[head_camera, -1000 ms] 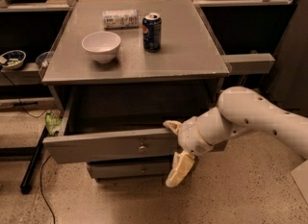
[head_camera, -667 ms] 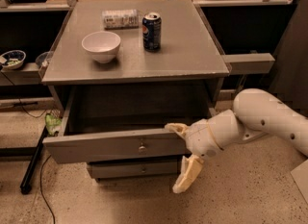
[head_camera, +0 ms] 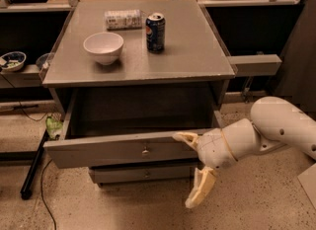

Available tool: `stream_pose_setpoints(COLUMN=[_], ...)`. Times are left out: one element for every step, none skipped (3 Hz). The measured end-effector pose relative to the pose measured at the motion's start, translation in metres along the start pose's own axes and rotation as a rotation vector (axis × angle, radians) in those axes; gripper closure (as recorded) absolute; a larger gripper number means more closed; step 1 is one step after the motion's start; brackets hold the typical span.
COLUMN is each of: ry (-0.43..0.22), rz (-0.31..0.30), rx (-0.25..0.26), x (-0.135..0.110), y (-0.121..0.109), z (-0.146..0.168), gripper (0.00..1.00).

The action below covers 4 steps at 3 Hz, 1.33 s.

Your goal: Open top drawer

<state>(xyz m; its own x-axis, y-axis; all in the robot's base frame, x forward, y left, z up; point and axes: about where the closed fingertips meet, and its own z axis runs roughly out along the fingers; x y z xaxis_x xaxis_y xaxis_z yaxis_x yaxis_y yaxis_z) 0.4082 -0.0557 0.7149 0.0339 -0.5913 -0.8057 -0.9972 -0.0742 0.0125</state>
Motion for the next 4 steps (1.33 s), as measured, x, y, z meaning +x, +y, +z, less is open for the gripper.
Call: stream_pose_setpoints(ry=[0.162, 0.309, 0.337, 0.316], rz=[0.013, 0.022, 0.033, 0.034], rx=[0.111, 0.200, 0.218, 0.232], x=[0.001, 0.002, 0.001, 0.001], y=[-0.018, -0.035, -0.039, -0.044], z=[-0.003, -0.007, -0.008, -0.011], gripper=[0.00, 0.00, 0.00, 0.00])
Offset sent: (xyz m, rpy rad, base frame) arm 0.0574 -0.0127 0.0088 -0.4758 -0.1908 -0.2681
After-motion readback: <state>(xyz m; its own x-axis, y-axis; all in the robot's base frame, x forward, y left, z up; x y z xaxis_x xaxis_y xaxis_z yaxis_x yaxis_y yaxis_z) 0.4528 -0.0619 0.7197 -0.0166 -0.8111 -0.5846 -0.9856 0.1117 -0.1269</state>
